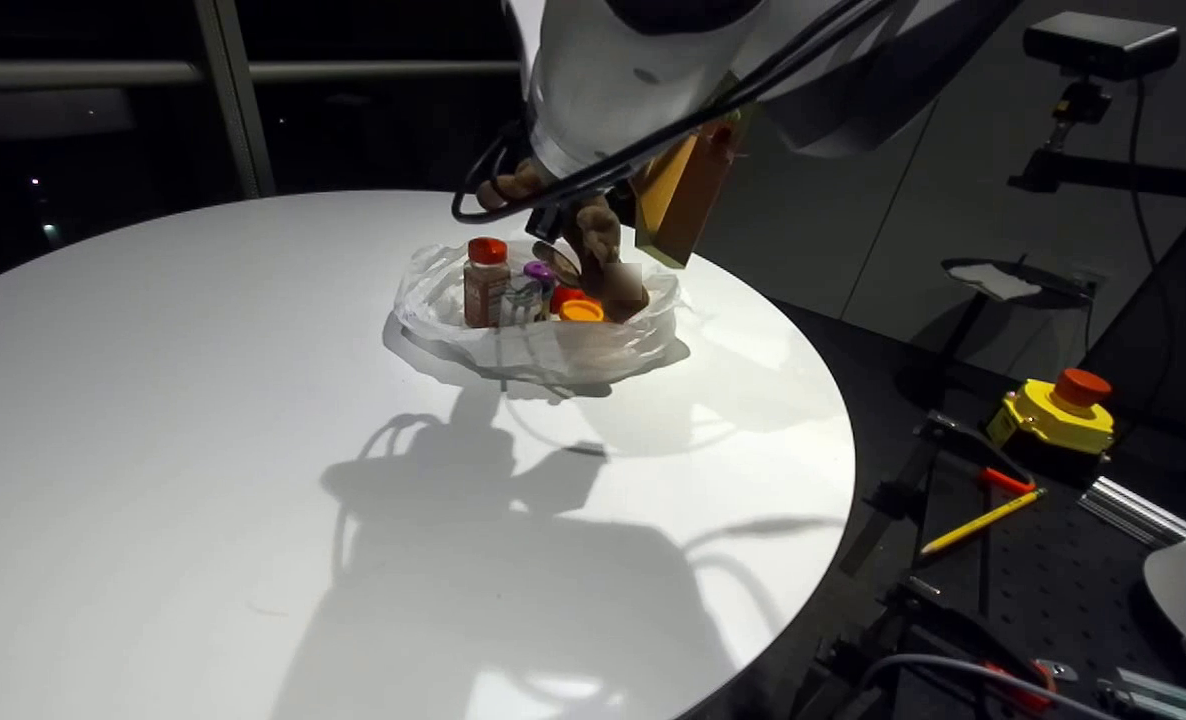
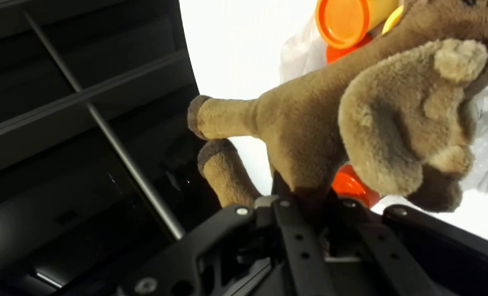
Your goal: Put all the contents on the table into the plastic bag.
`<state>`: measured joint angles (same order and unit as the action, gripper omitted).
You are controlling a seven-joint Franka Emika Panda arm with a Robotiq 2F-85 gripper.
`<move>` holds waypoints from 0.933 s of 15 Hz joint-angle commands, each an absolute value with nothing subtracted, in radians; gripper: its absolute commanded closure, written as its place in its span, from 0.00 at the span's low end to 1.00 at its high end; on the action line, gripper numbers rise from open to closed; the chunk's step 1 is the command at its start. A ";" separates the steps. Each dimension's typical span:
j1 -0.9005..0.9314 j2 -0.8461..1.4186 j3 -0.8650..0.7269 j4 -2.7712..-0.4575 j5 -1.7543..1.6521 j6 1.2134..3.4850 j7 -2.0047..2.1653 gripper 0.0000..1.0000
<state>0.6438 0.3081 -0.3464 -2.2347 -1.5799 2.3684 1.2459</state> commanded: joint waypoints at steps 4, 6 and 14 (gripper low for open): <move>0.272 0.346 -0.017 -2.189 -1.663 2.395 1.229 0.83; 0.207 0.352 0.025 -2.165 -1.650 2.436 1.218 0.84; 0.083 0.369 0.069 -2.094 -1.586 2.561 1.111 0.84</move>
<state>0.1148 0.3529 0.0487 -2.1366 -1.6219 2.5469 1.1875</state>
